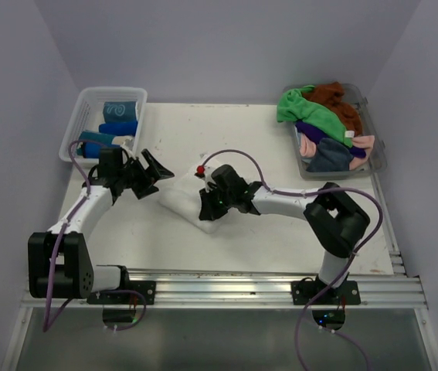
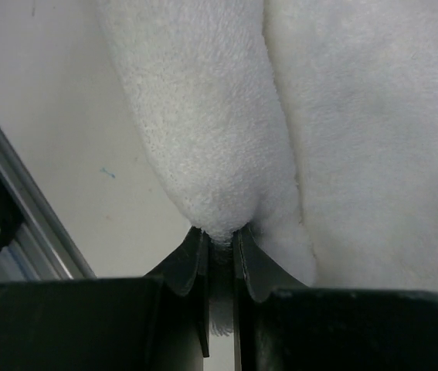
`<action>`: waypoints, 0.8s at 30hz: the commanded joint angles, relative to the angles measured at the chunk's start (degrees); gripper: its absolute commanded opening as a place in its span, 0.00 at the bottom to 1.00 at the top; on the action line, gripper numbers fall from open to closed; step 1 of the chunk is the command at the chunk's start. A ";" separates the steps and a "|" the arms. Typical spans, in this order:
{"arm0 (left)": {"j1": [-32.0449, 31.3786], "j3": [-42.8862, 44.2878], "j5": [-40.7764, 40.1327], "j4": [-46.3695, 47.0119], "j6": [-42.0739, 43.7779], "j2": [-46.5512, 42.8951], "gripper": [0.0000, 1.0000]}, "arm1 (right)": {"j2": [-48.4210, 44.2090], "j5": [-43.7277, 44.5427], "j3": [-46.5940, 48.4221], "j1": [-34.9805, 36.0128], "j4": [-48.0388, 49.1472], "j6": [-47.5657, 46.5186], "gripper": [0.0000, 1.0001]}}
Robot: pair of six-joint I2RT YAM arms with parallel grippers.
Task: Roll the towels
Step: Roll the towel
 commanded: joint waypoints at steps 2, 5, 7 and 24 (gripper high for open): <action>0.38 0.38 2.45 -2.16 2.63 -1.65 0.89 | 2.05 -19.45 -4.08 -5.98 3.69 10.50 0.00; 0.38 -1.55 2.89 -2.42 3.08 -2.18 0.88 | 4.59 -27.01 -4.25 -9.23 7.04 14.81 0.00; 0.38 -3.82 3.85 -1.20 2.64 -2.10 0.88 | 6.70 -30.26 -4.08 -10.64 8.00 16.41 0.00; -5.33 -13.06 3.86 20.33 -8.87 4.66 0.82 | 12.77 -38.01 -4.78 -14.16 14.51 26.78 0.00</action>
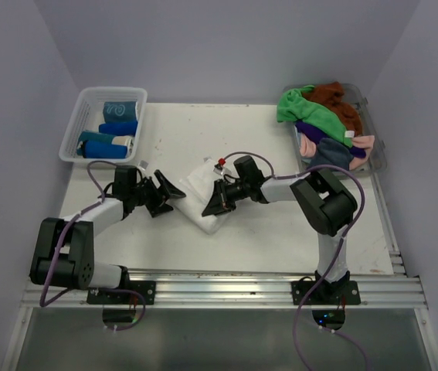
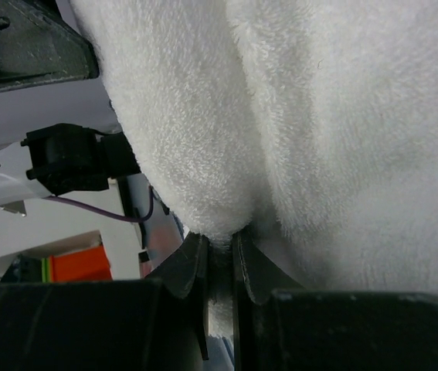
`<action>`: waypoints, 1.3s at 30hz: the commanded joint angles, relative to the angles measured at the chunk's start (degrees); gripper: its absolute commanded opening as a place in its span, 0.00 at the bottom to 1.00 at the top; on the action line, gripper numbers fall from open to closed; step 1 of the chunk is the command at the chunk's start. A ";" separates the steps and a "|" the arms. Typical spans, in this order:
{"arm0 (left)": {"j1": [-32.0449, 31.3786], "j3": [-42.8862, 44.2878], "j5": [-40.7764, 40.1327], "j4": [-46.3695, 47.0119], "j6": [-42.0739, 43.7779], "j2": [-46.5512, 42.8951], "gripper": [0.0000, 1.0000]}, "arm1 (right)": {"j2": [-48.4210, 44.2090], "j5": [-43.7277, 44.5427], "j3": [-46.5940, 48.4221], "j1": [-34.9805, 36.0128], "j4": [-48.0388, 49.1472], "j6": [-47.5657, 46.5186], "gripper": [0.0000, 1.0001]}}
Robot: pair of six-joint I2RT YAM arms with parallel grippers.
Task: Roll the towels
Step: Roll the towel
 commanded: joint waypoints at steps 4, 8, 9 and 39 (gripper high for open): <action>-1.05 -0.02 -2.31 10.82 -4.43 3.19 0.76 | 3.44 -2.19 -1.37 -0.11 -0.72 4.04 0.00; -2.54 0.42 -4.33 11.71 -7.06 5.04 0.65 | 3.54 -1.84 -0.76 -0.11 -1.42 3.87 0.00; -2.72 0.68 -4.69 11.62 -7.59 5.74 0.62 | 3.54 -1.49 -0.49 -0.19 -2.38 3.43 0.00; -4.39 4.91 -9.70 -4.11 -10.05 7.94 0.49 | -10.72 82.07 18.05 33.37 -32.28 -42.19 0.70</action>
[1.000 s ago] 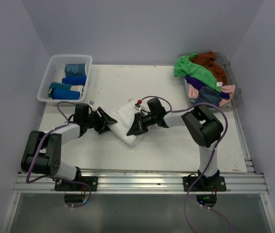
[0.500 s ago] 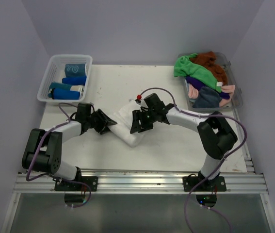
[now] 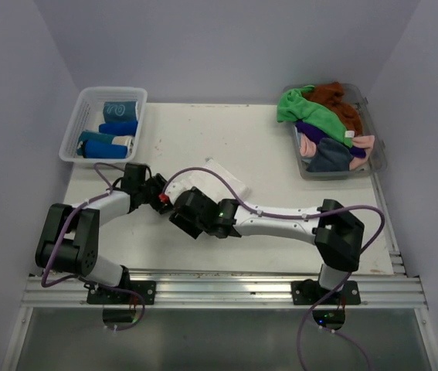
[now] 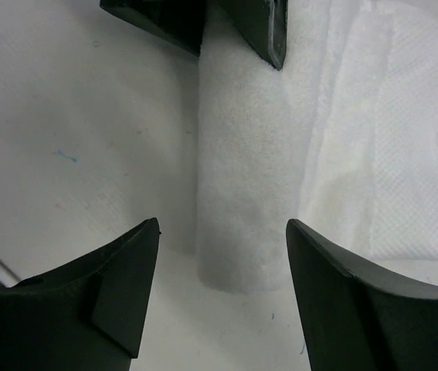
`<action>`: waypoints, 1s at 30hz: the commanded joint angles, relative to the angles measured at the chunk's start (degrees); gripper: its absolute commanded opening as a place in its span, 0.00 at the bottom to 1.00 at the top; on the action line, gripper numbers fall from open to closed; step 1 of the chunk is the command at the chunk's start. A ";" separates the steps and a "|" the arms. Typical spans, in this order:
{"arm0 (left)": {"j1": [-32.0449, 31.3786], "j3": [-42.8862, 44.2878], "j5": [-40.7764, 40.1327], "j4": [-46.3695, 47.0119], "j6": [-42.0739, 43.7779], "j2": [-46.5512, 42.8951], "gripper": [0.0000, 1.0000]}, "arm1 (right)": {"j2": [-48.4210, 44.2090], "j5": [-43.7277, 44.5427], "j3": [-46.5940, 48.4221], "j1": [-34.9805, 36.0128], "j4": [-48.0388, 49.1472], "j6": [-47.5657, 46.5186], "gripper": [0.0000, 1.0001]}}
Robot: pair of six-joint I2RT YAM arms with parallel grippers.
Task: Roll the towels
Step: Roll the towel
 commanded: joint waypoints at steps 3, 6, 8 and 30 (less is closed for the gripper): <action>-0.61 0.99 -2.68 -3.35 0.24 0.90 0.49 | 5.59 12.20 2.45 2.08 5.92 -8.35 0.71; -0.61 0.99 -2.77 -3.53 0.33 0.99 0.49 | 8.31 14.04 2.09 2.17 9.35 -9.32 0.73; -0.61 0.99 -2.68 -3.44 0.15 0.99 0.49 | 11.12 15.97 2.79 2.17 10.23 -9.58 0.73; -0.52 1.70 -0.40 -1.86 3.14 -5.68 0.82 | 6.12 -20.57 -4.49 -13.46 14.98 12.03 0.18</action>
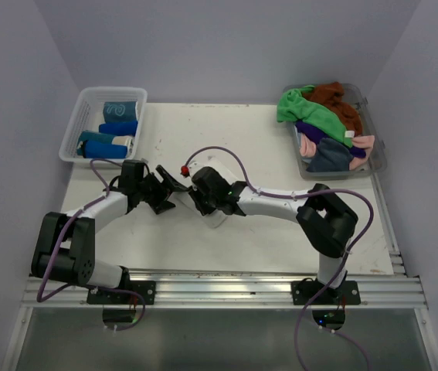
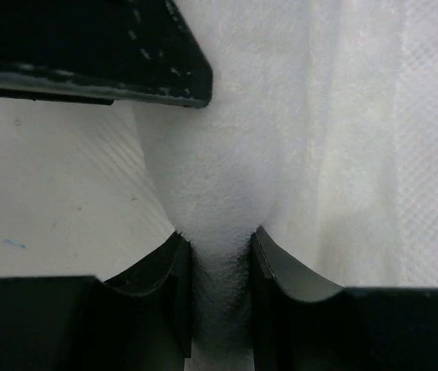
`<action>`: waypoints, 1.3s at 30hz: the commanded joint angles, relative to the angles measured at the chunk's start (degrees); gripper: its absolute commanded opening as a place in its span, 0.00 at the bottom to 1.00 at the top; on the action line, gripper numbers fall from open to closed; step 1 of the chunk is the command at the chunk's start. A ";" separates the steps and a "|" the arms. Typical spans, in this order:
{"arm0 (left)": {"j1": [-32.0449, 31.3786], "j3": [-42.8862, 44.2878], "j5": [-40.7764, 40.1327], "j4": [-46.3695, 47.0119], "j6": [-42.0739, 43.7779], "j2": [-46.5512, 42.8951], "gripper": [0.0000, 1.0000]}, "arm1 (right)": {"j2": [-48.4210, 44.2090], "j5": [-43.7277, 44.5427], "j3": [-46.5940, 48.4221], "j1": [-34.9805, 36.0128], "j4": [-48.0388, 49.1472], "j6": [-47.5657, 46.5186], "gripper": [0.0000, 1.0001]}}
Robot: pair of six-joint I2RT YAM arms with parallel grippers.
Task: Roll the towels
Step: Roll the towel
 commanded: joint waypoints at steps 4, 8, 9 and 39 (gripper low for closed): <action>-0.43 0.45 1.18 0.35 3.27 -3.27 0.86 | -2.45 -23.96 -5.75 -5.98 7.16 13.27 0.18; -0.43 -0.43 2.06 2.37 3.36 -3.36 0.88 | -3.06 -33.36 -9.53 -10.38 13.74 20.12 0.18; -0.43 -1.13 2.40 3.77 3.19 -3.18 0.88 | -3.15 -34.87 -10.50 -12.13 15.34 21.37 0.18; -0.61 1.59 6.01 5.46 3.89 9.48 0.71 | -3.76 -32.27 -5.42 -15.76 -2.56 17.17 0.64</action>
